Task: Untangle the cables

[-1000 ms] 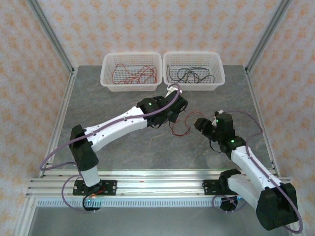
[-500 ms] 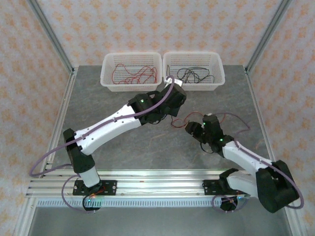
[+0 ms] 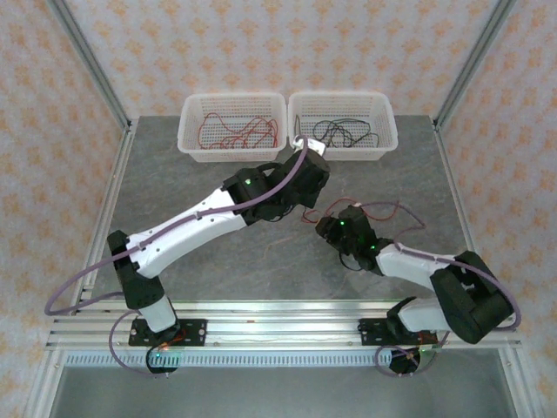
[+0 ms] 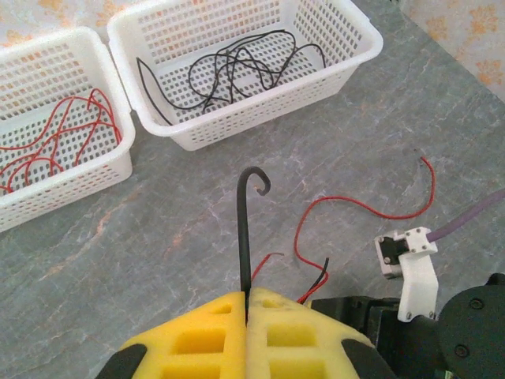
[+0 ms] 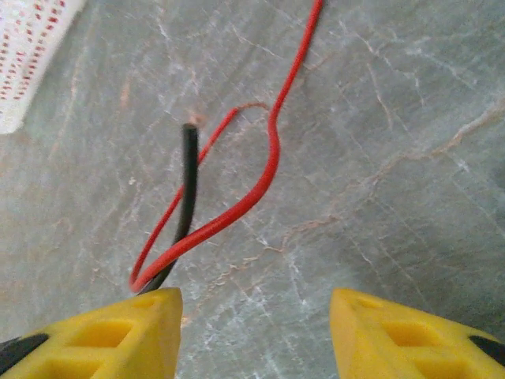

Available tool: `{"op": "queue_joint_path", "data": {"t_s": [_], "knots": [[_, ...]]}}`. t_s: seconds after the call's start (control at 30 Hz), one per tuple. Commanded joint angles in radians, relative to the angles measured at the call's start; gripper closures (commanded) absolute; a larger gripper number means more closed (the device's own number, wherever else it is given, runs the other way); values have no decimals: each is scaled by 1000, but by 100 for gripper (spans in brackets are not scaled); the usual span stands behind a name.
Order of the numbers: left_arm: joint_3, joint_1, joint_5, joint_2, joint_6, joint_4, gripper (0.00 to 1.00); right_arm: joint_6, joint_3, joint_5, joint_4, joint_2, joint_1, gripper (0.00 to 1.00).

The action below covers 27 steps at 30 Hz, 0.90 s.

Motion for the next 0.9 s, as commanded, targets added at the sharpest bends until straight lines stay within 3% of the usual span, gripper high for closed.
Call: {"op": "queue_joint_path", "data": {"t_s": [0.0,0.17,0.6,0.87], "knots": [[-36,-3,-61,-49,21,35,100,-2,49,122,-67,-93,3,48],[-70,-4,-43,-76,41,86,100,-21,97,175,-119,-131,-10,46],[6,-4,-29,-72,102,147,100,-11,231,26,32,293,13,48],[95,-3,-56,-32,131,151,100,13,171,-7,99,377,60,49]]}}
